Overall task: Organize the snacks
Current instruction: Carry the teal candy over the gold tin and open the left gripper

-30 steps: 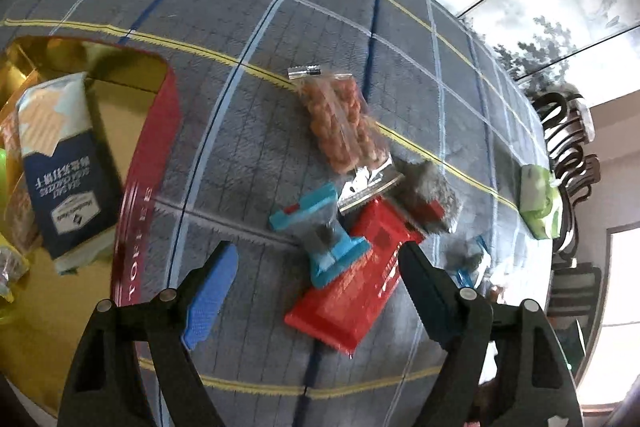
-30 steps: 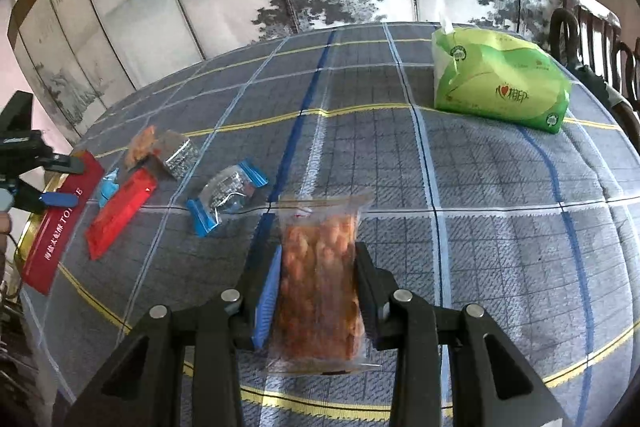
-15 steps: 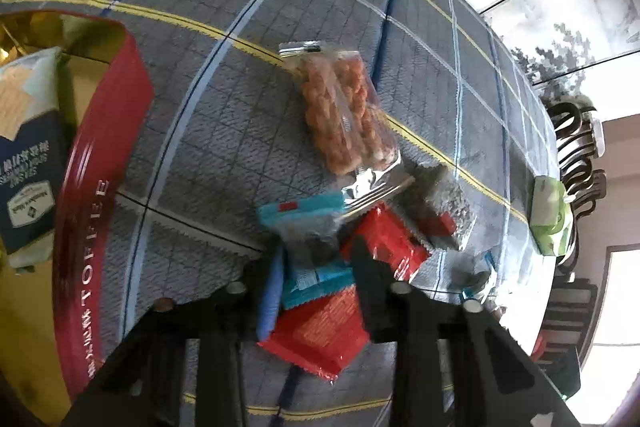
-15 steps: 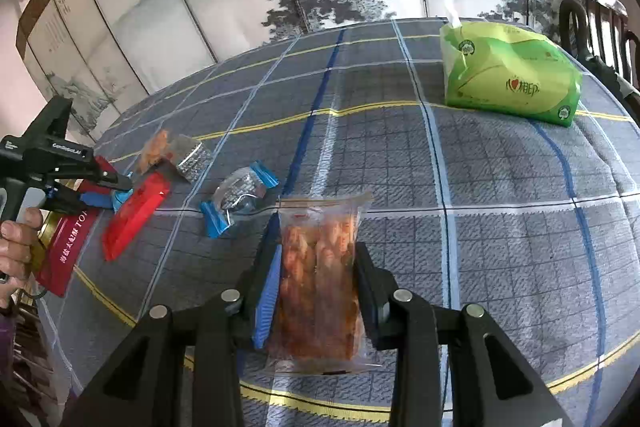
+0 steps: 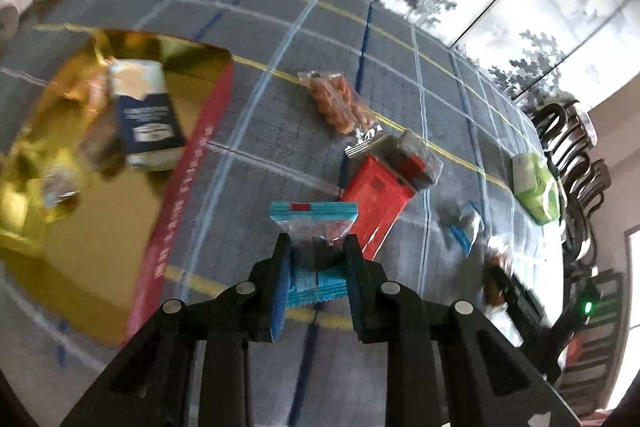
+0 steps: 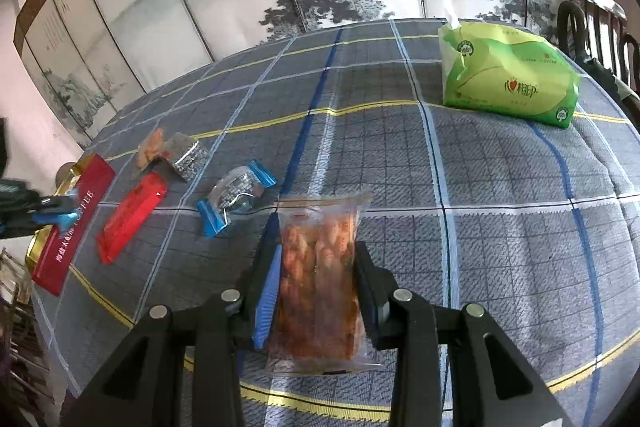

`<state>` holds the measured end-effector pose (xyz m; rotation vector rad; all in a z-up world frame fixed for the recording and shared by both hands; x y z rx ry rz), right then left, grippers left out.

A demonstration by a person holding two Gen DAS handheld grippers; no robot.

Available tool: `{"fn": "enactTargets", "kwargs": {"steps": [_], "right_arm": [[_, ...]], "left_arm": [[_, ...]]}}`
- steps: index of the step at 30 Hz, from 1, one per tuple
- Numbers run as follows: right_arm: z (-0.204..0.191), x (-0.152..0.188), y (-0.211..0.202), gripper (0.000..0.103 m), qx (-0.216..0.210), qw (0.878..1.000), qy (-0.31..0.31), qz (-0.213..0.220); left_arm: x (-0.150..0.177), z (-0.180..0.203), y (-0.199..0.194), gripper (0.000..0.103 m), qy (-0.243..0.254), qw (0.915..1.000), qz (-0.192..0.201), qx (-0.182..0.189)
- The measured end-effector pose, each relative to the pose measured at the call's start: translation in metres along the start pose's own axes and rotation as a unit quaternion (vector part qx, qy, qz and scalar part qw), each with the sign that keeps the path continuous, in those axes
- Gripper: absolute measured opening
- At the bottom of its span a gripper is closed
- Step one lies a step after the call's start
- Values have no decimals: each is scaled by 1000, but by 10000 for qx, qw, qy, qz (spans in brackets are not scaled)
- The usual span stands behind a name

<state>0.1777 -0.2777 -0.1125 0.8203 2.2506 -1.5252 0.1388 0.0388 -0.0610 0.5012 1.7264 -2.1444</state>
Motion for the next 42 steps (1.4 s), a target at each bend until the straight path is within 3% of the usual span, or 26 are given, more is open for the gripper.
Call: {"fn": "enactTargets", "kwargs": {"steps": [7,15,26,42], "right_arm": [[-2,1,1,35,208,9997,-141,41],[-4,2,2,35,435,9985,-313,79],[-6,4,2,36,647,9968,-463,116],[-8,5,3,36,734,9958,-529,127]], "left_arm": [[19,-7,-35,22,248,9978,368,-496],[24,-24,-64,22,514,9891,793,-1127],[24,-58,-84,23,384,9825,1027,-1503],[30,-106,-71,23,112,9804,952,-1720]]}}
Point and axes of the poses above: each gripper's, at about its wrist camera, not at the fingertips, and y roughly the way its jaws point, z to its right, x to its underside, the point moved 9 cm from there along y, roughly the way its jaws point, and after that the axes turned 15 degrees about y, right-handed, at the moved point
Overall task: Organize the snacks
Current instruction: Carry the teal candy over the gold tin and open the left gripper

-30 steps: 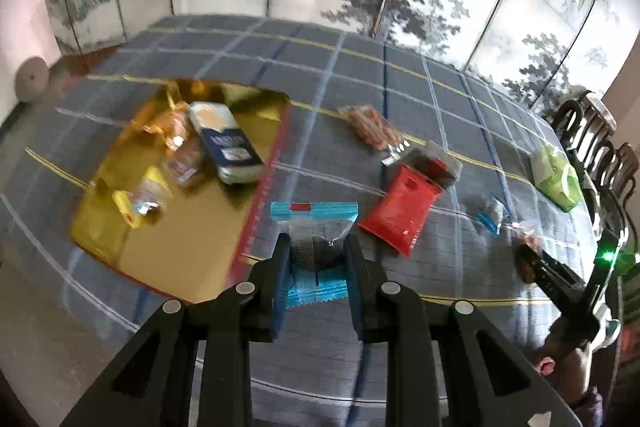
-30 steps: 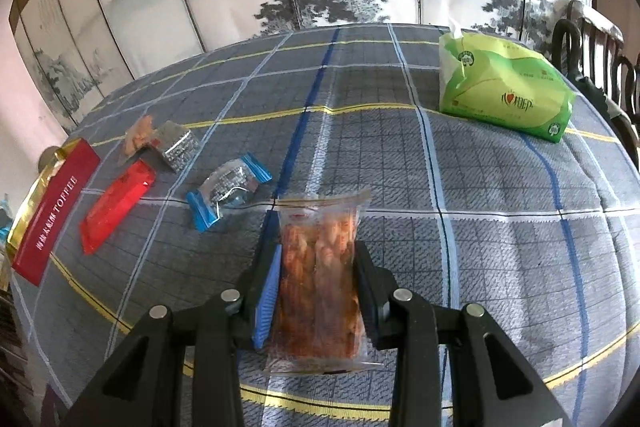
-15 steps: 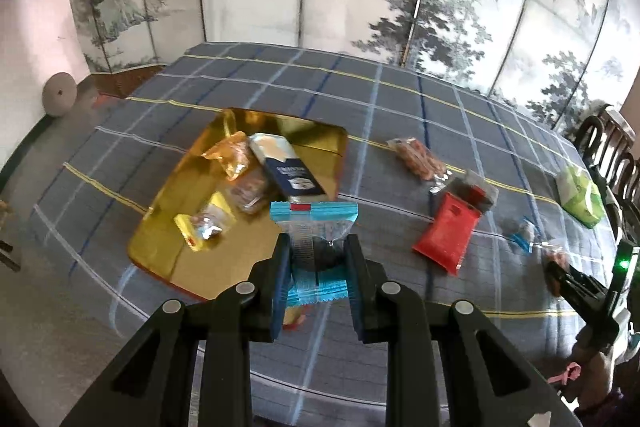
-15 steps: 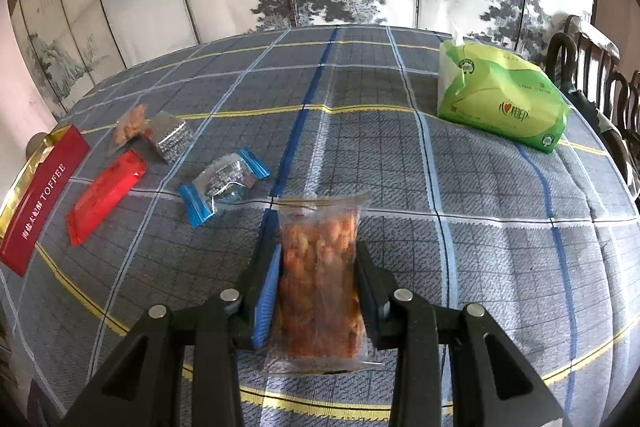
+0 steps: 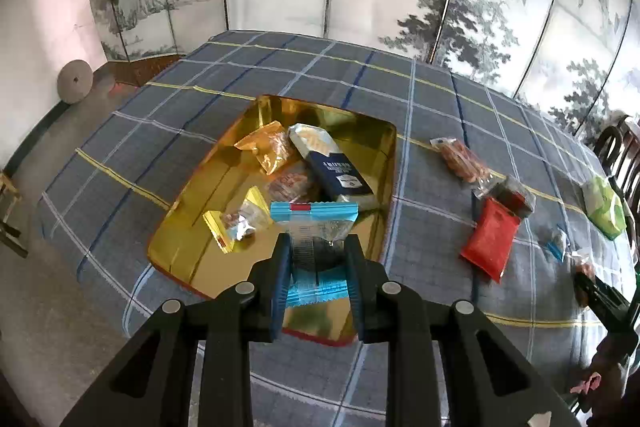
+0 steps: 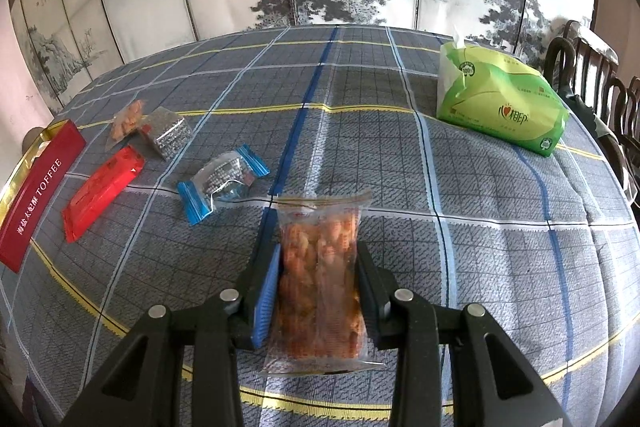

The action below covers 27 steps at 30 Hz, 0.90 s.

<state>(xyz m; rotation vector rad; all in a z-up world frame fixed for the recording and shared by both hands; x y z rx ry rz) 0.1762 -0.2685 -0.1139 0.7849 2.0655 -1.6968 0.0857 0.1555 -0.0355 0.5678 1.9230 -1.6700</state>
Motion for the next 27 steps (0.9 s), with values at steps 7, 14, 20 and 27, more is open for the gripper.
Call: {"fn": "enactTargets", "kwargs": {"steps": [7,14,20,27], "right_arm": [[0,0,0,36,1,10000,-2,1],[0,0,0,36,-4,10000,1,0],[0,0,0,36,-2,10000,-1,1],[0,0,0,36,-4,10000,-1,2]], "left_arm": [[4,-20,12,23,-89,9999,26,67],[10,-29,27,23,-116,9998,-18,147],[13,-24,37,23,14,9998,-77,190],[11,-15,51,24,164,9994,-165,251]]}}
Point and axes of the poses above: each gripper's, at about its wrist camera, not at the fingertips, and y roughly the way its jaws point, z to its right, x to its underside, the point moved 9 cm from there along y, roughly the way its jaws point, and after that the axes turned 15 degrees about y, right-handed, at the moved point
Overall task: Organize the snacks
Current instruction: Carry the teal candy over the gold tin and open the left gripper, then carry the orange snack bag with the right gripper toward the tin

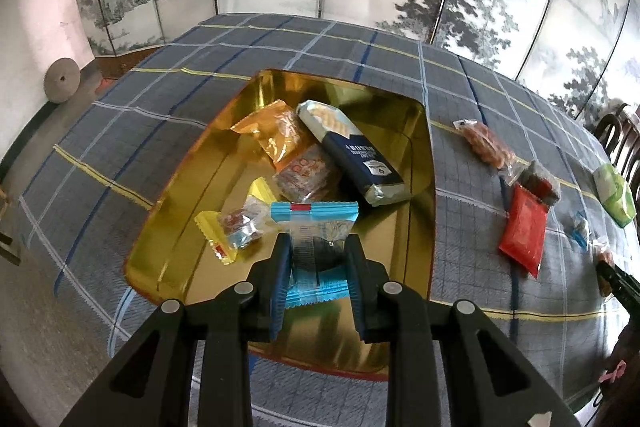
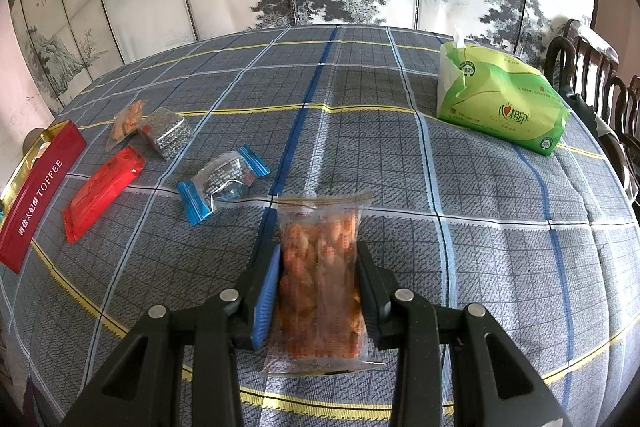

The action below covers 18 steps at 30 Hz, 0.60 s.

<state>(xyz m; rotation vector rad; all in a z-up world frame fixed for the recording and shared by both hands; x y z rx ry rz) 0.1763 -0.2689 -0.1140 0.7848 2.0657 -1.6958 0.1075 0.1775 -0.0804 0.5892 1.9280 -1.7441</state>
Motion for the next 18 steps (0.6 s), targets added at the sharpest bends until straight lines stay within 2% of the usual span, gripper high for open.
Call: {"fn": "enactTargets", "kwargs": {"steps": [14,17,18], "right_arm": [[0,0,0,37,4,10000,-5,2],[0,0,0,37,1,10000,-4,2],[0,0,0,37,1,10000,-4,2]], "left_arm": [[-1,6,11,25,82,9999,-66,74],[-1,4,7,42,55,10000,-14,-6],[-1,2,3,53,33,10000,51,-77]]}}
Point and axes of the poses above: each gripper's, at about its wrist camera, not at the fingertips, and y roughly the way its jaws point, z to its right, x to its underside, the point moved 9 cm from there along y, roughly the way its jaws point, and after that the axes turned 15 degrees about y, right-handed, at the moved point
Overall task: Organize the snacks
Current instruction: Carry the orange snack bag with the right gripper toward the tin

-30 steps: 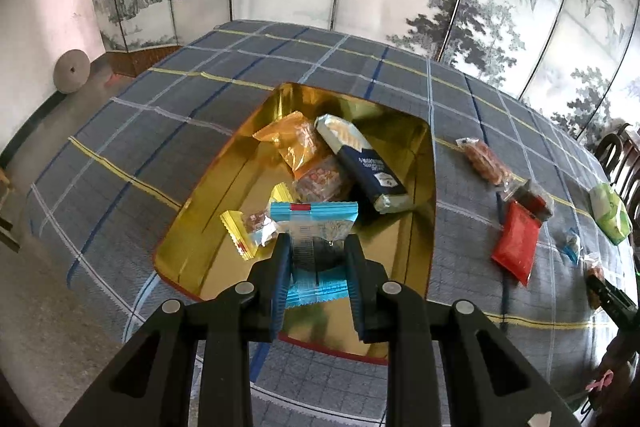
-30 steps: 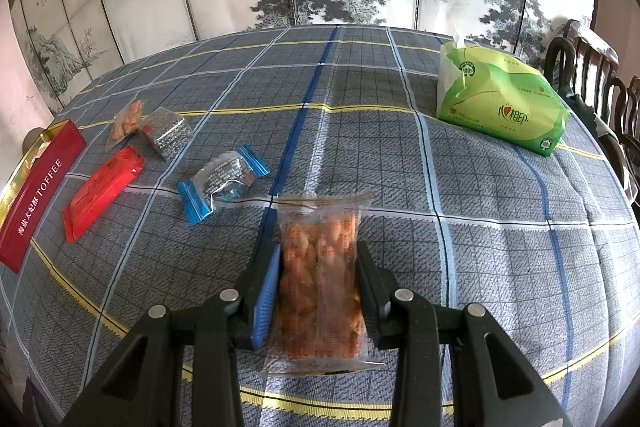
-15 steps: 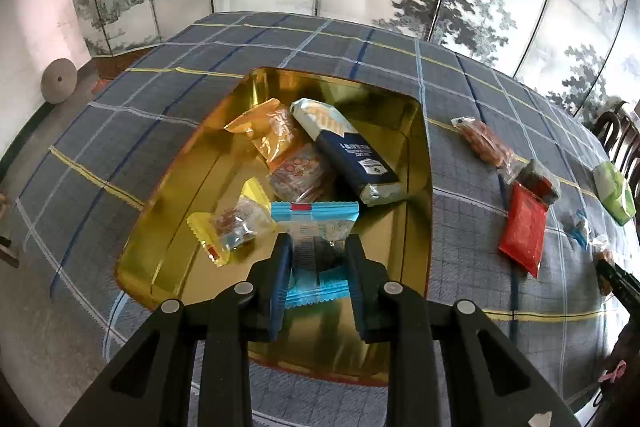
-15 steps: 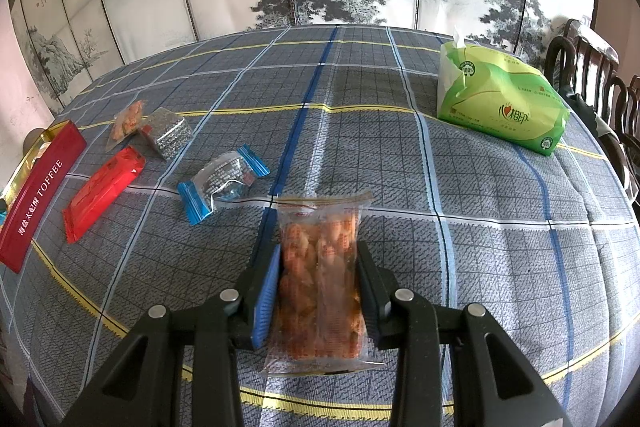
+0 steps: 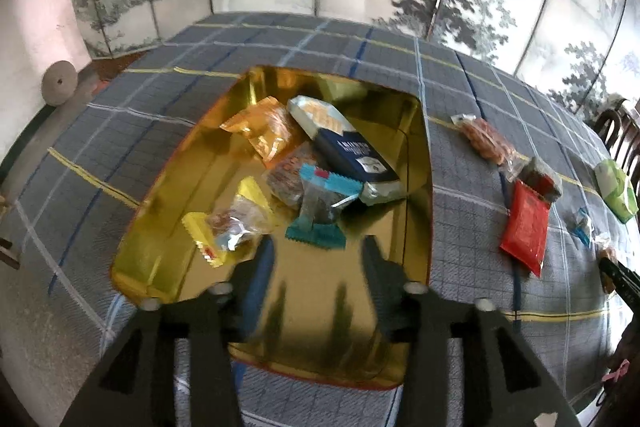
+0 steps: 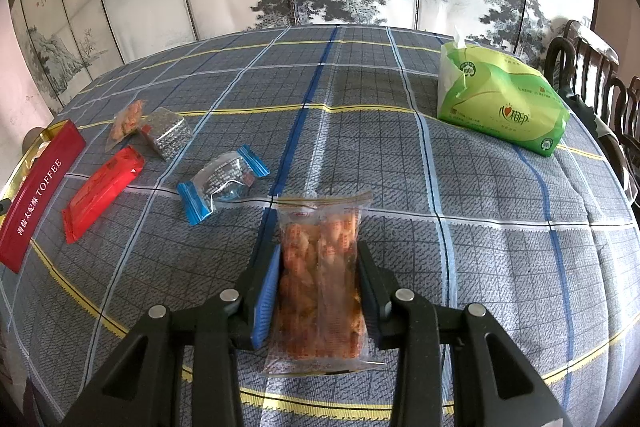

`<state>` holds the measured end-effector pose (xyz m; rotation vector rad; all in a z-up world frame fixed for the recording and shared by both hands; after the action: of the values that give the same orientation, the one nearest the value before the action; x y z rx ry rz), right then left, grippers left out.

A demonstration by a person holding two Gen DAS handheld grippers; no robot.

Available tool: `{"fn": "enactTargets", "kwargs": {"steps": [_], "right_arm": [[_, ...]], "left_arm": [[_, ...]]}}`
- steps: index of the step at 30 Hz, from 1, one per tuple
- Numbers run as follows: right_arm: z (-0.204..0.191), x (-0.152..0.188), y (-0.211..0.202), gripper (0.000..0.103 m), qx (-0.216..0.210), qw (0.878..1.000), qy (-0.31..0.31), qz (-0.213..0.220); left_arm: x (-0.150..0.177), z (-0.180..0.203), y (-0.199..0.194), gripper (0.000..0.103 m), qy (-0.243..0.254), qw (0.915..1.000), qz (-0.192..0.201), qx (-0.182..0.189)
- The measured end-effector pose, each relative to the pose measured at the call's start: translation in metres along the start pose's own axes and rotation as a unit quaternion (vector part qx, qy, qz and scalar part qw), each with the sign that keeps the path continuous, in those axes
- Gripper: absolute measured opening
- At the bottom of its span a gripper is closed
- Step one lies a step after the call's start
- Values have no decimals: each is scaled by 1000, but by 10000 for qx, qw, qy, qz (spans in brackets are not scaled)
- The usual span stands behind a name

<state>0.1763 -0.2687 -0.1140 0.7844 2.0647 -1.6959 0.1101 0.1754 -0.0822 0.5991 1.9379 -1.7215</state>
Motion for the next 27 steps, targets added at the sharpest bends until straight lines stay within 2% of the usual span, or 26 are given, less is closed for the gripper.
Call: {"fn": "enactTargets", "kwargs": {"steps": [1,5,7,15,27], "right_arm": [[0,0,0,37,-1,10000,0,0],[0,0,0,37,26,10000,-26,2],[0,0,0,37,18,10000,-20,2],[2,3,-3,36,-75,9998,164,15],[-7,22,-17,36,-237,9994,217,-109]], "left_arm": [[0,-2,-6,62,-19,9999,88,-86],[1,-3,-31,71,40,9991,376,-203],[3,-3,-40,80,103,9987,437,-256],[22,-7,-59,80,79,9975,503,-498],[31,-17,-63,80,-90,9969,424,-654]]}}
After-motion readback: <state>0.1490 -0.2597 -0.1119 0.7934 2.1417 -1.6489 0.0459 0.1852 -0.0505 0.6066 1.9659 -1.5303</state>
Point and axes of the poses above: each gripper's, at about its wrist camera, not at the fingertips, and y roughly the way its jaws point, z to its right, x to its underside, the point moved 9 cm from there along y, roughly the way its jaws point, and after that the axes turned 15 degrees about y, right-handed, at the moved point
